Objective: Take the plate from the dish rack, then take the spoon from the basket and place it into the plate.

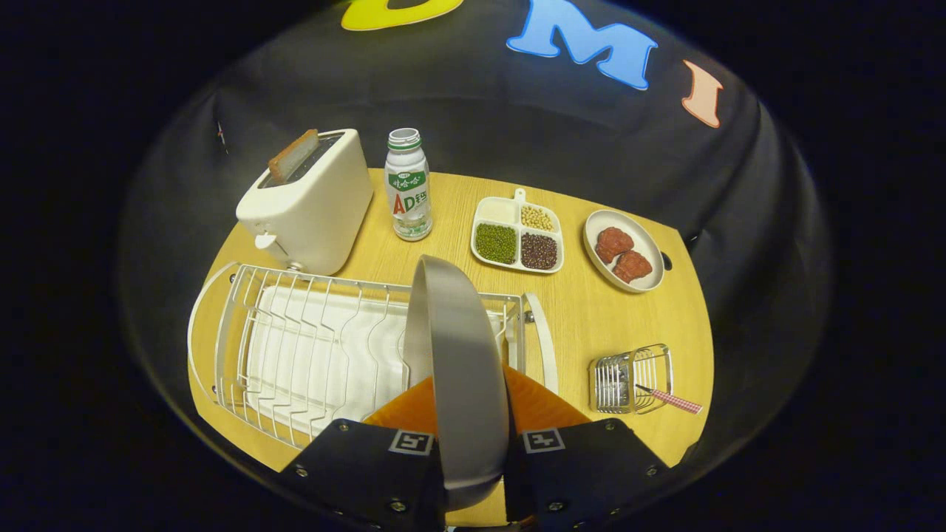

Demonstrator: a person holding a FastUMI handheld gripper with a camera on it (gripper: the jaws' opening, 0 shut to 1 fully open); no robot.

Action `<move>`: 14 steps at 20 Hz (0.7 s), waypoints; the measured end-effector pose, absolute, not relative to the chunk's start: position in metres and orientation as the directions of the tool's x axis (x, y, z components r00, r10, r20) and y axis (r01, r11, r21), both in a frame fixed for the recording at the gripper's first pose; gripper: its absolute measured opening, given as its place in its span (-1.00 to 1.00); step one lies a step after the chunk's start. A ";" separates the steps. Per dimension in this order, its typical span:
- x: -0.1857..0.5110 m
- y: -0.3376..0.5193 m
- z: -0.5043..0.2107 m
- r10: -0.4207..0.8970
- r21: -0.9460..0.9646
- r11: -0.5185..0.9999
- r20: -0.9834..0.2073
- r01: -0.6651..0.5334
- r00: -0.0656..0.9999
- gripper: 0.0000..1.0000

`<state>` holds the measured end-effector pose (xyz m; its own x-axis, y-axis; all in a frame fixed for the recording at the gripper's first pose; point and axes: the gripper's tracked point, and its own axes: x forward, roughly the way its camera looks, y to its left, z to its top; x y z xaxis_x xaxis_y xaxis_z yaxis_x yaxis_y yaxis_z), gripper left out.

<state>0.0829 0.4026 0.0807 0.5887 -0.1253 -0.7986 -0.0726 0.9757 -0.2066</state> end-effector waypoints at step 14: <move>0.023 0.355 0.170 0.036 -0.071 0.989 -0.748 -0.133 0.663 -0.41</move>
<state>0.0225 0.3550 0.1695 0.6625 0.0357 -0.7482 -0.1329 0.9886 -0.0705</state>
